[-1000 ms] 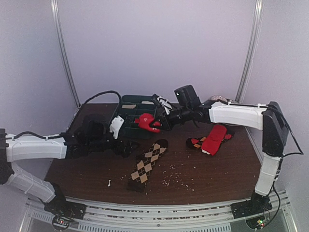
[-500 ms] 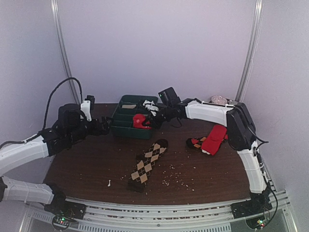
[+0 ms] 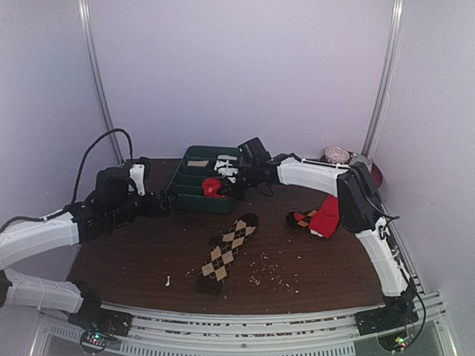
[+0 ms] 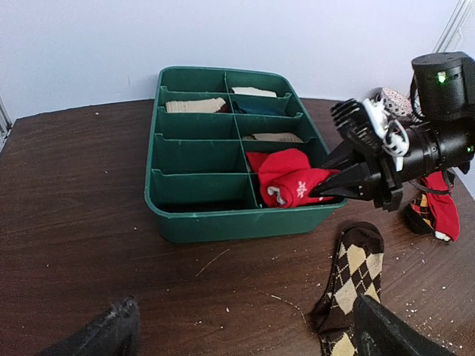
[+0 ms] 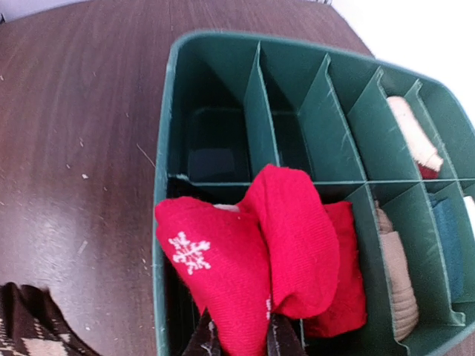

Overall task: Roll the socks
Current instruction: Move the storage box to the center of the board.

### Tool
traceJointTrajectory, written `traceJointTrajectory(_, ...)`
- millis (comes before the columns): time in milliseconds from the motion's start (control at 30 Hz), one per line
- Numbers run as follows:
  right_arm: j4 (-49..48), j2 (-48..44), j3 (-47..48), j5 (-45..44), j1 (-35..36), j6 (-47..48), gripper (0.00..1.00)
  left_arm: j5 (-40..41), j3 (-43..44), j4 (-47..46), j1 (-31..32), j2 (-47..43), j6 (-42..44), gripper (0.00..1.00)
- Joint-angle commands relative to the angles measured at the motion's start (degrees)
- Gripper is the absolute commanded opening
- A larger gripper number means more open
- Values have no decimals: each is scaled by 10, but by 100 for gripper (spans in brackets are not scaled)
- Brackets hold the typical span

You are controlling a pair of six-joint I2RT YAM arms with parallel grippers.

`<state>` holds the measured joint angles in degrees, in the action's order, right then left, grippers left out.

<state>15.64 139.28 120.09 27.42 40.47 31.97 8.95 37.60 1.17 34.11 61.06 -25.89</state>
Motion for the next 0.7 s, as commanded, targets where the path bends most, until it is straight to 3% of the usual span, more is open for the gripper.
traceJointTrajectory(0, 69, 40, 57, -55, 19, 36, 1, -14, -6, -34, -3, -1, 8, 98)
traceJointTrajectory(333, 288, 34, 74, -84, 48, 74, 0, -32, -1, -31, -3, -7, 9, 98)
traceJointTrajectory(467, 324, 7, 36, -72, 49, 55, 0, -34, 1, -33, -3, -5, 8, 98)
traceJointTrajectory(667, 374, 38, 51, -73, 47, 5, 1, -41, 10, -32, -3, 6, 9, 98)
